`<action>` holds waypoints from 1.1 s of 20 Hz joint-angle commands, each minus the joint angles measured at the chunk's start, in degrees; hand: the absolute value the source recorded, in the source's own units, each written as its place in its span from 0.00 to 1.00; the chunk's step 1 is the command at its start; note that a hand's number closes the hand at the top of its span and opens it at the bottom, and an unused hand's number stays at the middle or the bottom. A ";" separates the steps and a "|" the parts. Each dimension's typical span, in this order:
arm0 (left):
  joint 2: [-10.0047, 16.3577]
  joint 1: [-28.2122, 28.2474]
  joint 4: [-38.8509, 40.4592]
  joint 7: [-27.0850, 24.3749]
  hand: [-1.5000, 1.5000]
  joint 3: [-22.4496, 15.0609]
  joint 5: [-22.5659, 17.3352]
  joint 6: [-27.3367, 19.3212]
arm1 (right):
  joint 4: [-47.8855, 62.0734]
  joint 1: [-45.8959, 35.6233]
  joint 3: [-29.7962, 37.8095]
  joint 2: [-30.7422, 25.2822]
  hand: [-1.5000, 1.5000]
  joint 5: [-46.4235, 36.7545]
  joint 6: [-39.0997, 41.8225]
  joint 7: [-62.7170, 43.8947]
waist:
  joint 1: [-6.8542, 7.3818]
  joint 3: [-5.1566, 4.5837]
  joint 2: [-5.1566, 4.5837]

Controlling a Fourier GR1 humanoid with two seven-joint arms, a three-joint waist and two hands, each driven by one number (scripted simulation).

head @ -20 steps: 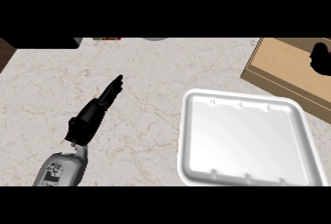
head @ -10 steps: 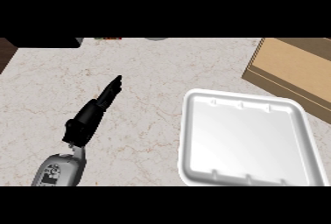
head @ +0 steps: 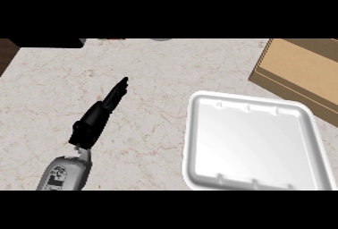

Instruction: Pick the tomato from the tray and place it in the cardboard box

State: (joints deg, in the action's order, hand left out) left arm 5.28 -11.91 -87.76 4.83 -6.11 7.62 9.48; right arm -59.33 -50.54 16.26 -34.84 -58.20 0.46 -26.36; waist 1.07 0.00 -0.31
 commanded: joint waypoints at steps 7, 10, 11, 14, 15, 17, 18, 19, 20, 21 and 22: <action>0.46 0.94 0.29 -1.75 0.50 1.51 -1.42 1.75 | 24.77 -4.51 0.90 1.38 1.00 -2.83 -11.84 6.24 | 0.50 0.03 -0.20; -1.45 -0.08 1.66 -2.14 0.50 -0.19 0.23 0.19 | 29.05 -5.15 7.74 1.30 0.00 3.11 -14.29 6.52 | 0.85 0.10 -0.59; -1.77 0.12 0.46 -0.82 0.50 -1.09 1.10 -0.30 | 31.59 -5.85 9.06 -0.12 0.00 4.21 -13.42 7.68 | 1.22 0.13 -0.66; -1.65 -0.63 1.24 -1.11 0.50 -0.65 1.22 -0.22 | 36.30 -5.30 10.18 0.81 0.00 5.45 -16.33 11.40 | 1.04 0.12 -0.63; -0.28 -0.04 -3.73 1.28 0.50 -0.31 -0.27 1.42 | 37.61 -6.04 10.95 0.96 0.00 6.10 -17.05 12.45 | 2.03 0.18 -0.73; -0.33 -1.47 -0.24 1.37 0.50 0.95 -0.03 0.92 | 37.15 -5.18 12.71 -0.33 0.00 8.86 -17.15 17.29 | 0.64 0.12 -0.41; -0.78 0.76 -0.33 -1.37 0.50 -0.54 0.94 0.72 | 38.26 -4.76 14.34 -1.75 0.00 10.19 -17.95 20.06 | 1.08 0.15 -0.63; -1.38 -2.49 5.01 -4.51 0.50 0.60 1.65 -0.45 | 36.81 -4.48 16.05 -0.40 0.00 12.50 -18.94 22.10 | 0.31 0.15 -0.82; -1.62 -1.57 3.58 -2.50 0.50 0.52 1.11 -0.43 | 35.40 -4.22 17.51 0.46 0.00 14.20 -21.32 23.81 | 0.33 0.17 -0.59; 0.41 -0.08 1.54 -3.14 0.50 1.32 -0.52 1.93 | 35.20 -4.26 19.90 -0.54 0.00 16.00 -23.73 24.69 | 1.17 0.25 -0.78; -1.21 -1.94 1.55 -0.21 0.50 0.52 0.19 0.61 | 33.71 -5.26 20.91 -0.04 0.00 17.55 -24.35 25.79 | 0.48 0.23 -0.46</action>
State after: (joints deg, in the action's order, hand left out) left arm 4.43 -12.76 -86.40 3.34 -5.76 8.13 10.05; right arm -24.30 -55.32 32.35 -35.00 -45.91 -19.75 -5.71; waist 1.84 0.19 -0.93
